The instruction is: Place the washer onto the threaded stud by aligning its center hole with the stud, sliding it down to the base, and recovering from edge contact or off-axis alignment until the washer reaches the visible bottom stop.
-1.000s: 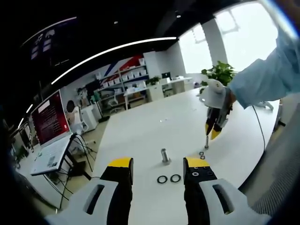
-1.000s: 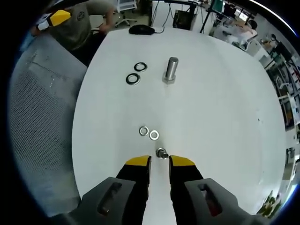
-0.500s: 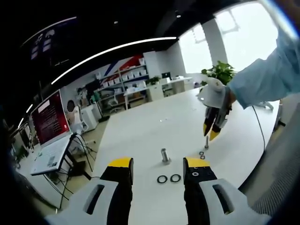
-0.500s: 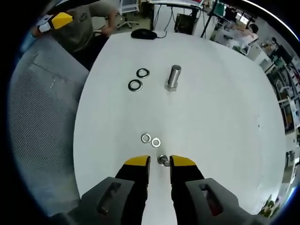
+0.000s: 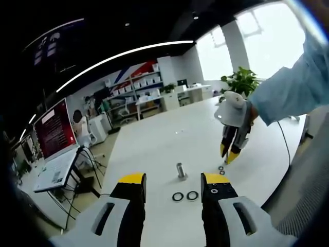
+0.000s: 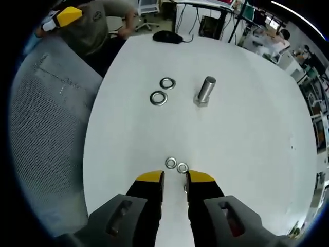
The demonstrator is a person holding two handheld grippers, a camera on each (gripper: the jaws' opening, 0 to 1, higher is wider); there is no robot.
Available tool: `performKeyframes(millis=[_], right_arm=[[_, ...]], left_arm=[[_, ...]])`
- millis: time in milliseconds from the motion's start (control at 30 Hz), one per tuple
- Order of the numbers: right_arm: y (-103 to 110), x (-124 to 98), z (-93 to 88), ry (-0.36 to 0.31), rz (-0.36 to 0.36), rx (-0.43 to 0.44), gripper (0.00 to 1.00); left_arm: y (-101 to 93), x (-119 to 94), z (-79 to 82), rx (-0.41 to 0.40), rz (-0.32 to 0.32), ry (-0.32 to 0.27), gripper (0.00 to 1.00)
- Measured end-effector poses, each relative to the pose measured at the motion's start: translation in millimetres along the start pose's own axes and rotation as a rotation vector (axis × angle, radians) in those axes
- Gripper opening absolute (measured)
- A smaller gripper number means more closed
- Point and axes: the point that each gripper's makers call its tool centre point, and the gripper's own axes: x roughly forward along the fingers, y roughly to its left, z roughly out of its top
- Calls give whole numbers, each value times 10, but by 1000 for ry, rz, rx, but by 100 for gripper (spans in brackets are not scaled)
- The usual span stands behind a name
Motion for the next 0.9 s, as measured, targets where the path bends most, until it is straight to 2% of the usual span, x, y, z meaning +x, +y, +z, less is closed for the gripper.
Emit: performKeyframes(millis=[533, 900], right_arm=[[109, 215, -39, 23, 35, -9, 18], [88, 317, -46, 51, 18, -11, 18]], left_arm=[[-12, 10, -21, 1, -5, 8, 41], [-34, 20, -29, 3, -17, 13, 41]])
